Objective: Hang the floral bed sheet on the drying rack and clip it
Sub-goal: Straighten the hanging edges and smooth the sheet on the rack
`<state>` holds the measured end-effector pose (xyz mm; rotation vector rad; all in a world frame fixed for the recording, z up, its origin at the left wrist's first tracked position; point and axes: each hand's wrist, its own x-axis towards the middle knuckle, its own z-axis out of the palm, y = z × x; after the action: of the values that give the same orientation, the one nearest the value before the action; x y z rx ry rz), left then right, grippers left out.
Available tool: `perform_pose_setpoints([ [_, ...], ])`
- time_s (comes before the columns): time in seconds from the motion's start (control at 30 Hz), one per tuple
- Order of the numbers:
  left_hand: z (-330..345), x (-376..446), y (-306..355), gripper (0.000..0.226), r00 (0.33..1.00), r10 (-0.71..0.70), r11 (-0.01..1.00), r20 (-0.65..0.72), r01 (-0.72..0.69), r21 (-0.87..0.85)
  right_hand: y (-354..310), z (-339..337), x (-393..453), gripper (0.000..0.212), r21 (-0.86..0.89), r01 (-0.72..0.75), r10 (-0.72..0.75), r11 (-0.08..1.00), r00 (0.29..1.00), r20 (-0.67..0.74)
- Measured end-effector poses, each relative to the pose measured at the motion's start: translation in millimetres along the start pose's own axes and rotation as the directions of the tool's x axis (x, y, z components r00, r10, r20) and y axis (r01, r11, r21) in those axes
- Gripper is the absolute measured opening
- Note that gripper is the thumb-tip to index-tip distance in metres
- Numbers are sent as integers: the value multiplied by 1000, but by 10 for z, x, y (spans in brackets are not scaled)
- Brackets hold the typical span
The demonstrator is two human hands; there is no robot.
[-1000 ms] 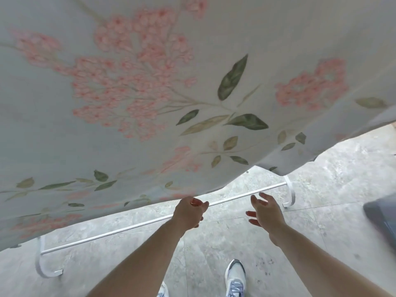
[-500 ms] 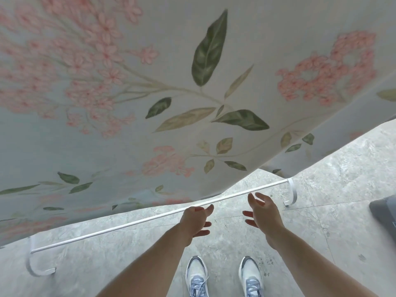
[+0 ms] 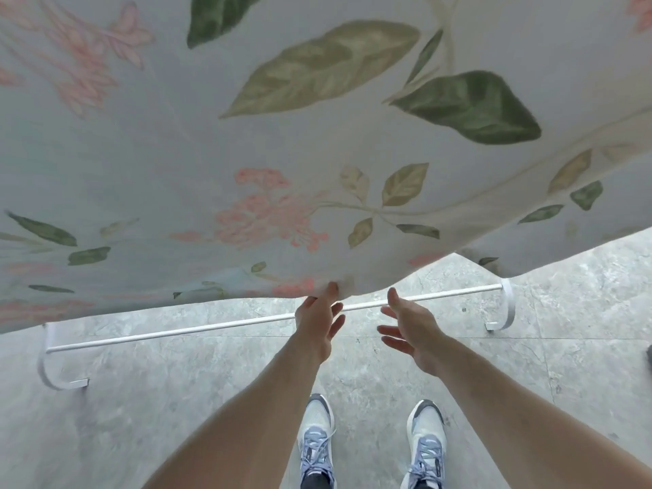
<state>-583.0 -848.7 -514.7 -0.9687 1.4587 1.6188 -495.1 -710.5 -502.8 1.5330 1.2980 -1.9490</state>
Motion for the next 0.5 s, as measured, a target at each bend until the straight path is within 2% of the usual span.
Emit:
perform_pose_setpoints([
  [0.13,-171,67,-109,23,995,23,993,-92,-12,116,-59,271,212,8,173,-67,74,983,997,-34],
  [0.27,-246,163,-133,15,976,107,971,-188,-62,230,15,447,405,8,222,-24,60,975,986,-156],
  [0.37,-184,245,-121,18,958,164,954,-235,-94,284,100,471,581,23,247,14,51,969,966,-254],
  [0.5,-109,397,-113,26,938,223,907,-266,-100,408,146,469,763,32,191,58,11,980,939,-343],
])
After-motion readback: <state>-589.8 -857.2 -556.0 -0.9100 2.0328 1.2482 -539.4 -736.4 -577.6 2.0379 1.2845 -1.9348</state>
